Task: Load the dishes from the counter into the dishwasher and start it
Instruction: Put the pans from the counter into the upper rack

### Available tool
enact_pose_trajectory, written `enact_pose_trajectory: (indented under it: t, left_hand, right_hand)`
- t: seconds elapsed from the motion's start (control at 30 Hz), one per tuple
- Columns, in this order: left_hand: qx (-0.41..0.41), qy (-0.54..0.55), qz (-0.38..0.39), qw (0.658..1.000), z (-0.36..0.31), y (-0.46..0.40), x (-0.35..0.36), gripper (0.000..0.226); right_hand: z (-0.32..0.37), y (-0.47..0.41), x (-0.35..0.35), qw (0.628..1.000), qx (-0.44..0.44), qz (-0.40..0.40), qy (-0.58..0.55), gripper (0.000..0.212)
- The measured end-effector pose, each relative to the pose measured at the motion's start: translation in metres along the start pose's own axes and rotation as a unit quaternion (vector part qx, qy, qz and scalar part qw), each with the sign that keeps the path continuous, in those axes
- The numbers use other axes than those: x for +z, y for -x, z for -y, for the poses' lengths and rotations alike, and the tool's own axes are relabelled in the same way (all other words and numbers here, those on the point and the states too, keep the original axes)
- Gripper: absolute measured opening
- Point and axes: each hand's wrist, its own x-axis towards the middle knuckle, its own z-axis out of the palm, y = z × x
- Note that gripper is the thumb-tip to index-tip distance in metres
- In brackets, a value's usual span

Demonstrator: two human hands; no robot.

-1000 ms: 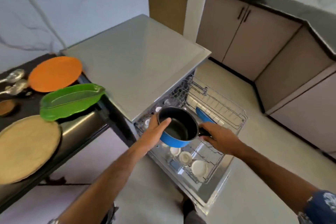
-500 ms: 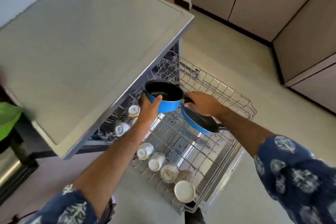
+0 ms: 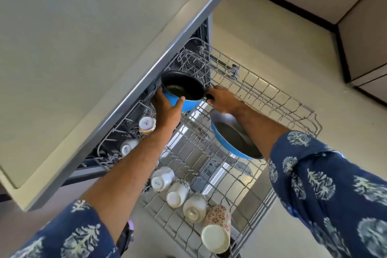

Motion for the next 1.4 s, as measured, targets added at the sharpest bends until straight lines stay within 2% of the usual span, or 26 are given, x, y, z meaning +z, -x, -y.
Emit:
enact_pose_trajectory:
  t: [0.13, 0.27, 0.43, 0.5, 0.6, 0.67, 0.8, 0.9, 0.97, 1.27, 1.4]
  left_hand:
    - [-0.012, 0.013, -0.001, 1.0, -0.001, -0.002, -0.003, 0.087]
    - [-0.012, 0.03, -0.005, 0.999, 0.005, 0.012, -0.015, 0.08]
    - [-0.045, 0.093, 0.022, 0.994, 0.031, 0.038, -0.036, 0.076]
    - [-0.056, 0.129, 0.008, 0.99, 0.039, 0.046, -0.042, 0.071]
    - [-0.069, 0.169, -0.03, 0.983, 0.044, 0.057, -0.049, 0.066]
    - [-0.071, 0.172, -0.055, 0.981, 0.045, 0.058, -0.053, 0.056]
    - [-0.044, 0.111, -0.067, 0.991, 0.045, 0.056, -0.059, 0.056]
    - [-0.016, 0.064, -0.037, 0.997, 0.046, 0.059, -0.059, 0.055]
    - [-0.005, 0.048, -0.038, 0.998, 0.048, 0.063, -0.055, 0.064]
    - [0.004, 0.022, -0.078, 0.997, 0.056, 0.065, -0.033, 0.072]
    - [0.057, -0.018, -0.08, 0.995, 0.061, 0.07, -0.033, 0.078]
  right_hand:
    - [-0.003, -0.004, -0.002, 1.0, -0.013, 0.006, 0.014, 0.033]
    - [0.006, 0.006, -0.014, 0.996, -0.078, -0.006, 0.031, 0.032]
    - [0.042, 0.04, -0.036, 0.974, -0.141, -0.038, 0.174, 0.029]
    - [0.064, 0.057, -0.041, 0.965, -0.141, -0.031, 0.217, 0.027]
    - [0.101, 0.087, -0.042, 0.967, -0.094, 0.009, 0.238, 0.024]
    - [0.121, 0.107, -0.028, 0.974, -0.056, 0.025, 0.219, 0.027]
    - [0.135, 0.137, 0.027, 0.992, 0.003, 0.034, 0.12, 0.036]
    - [0.119, 0.143, 0.062, 0.998, 0.035, 0.001, 0.059, 0.042]
    - [0.109, 0.143, 0.076, 0.997, 0.063, -0.025, 0.038, 0.043]
    - [0.086, 0.116, 0.099, 0.989, 0.079, -0.125, 0.018, 0.044]
    - [0.083, 0.11, 0.106, 0.988, 0.081, -0.13, -0.008, 0.049]
